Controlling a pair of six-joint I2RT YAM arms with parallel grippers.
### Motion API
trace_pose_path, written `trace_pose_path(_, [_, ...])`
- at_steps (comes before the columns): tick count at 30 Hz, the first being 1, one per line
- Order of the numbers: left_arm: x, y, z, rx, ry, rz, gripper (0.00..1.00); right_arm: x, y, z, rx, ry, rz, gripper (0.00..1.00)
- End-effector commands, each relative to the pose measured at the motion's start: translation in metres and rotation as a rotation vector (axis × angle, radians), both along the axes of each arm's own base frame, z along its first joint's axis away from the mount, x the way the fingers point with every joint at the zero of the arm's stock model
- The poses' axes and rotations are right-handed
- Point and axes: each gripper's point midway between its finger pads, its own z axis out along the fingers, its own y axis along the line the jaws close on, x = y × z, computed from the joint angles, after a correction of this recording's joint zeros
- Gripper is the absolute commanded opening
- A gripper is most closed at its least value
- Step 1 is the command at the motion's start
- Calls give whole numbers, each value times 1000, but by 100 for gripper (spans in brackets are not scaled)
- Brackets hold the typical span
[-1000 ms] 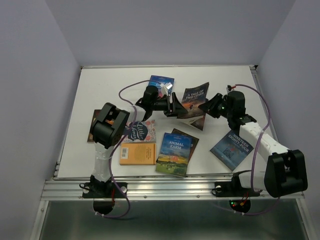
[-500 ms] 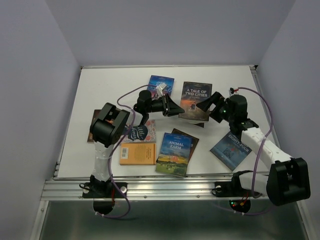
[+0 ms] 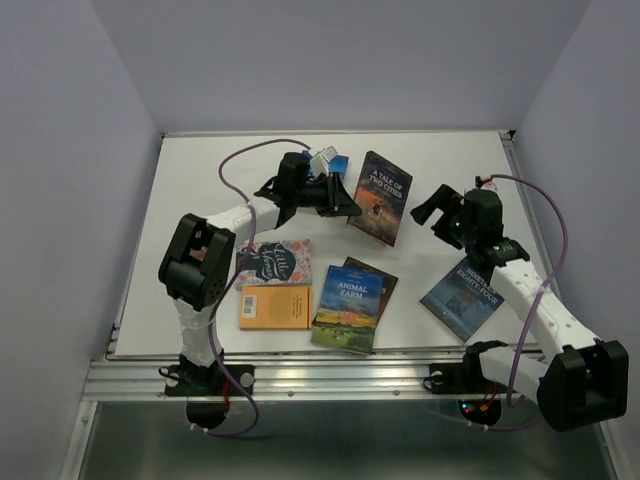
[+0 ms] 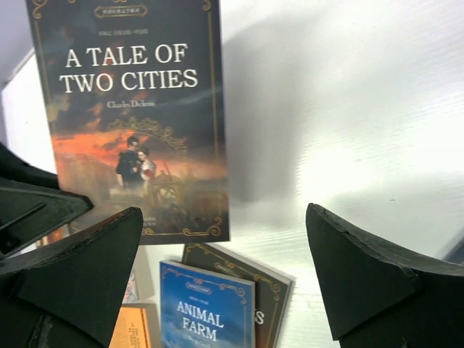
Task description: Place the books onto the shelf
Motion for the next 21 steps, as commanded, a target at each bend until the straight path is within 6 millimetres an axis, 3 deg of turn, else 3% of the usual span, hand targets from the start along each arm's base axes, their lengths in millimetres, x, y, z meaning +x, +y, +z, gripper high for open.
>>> trace_pose_path(1, [14, 1, 72, -58, -240, -18, 0, 1, -15, 11, -90, -12, -42, 100])
trace_pose_path(7, [35, 10, 80, -22, -272, 6, 0, 3, -16, 3, -119, 8, -32, 100])
trace_pose_path(13, [66, 33, 85, 8, -322, -1, 0, 11, -16, -2, -151, 25, -23, 100])
trace_pose_path(14, [81, 40, 93, 30, -364, 34, 0, 13, -17, 0, -157, 23, -25, 100])
trace_pose_path(21, [116, 76, 66, 118, -295, 89, 0, 24, -19, -1, -186, 33, -35, 100])
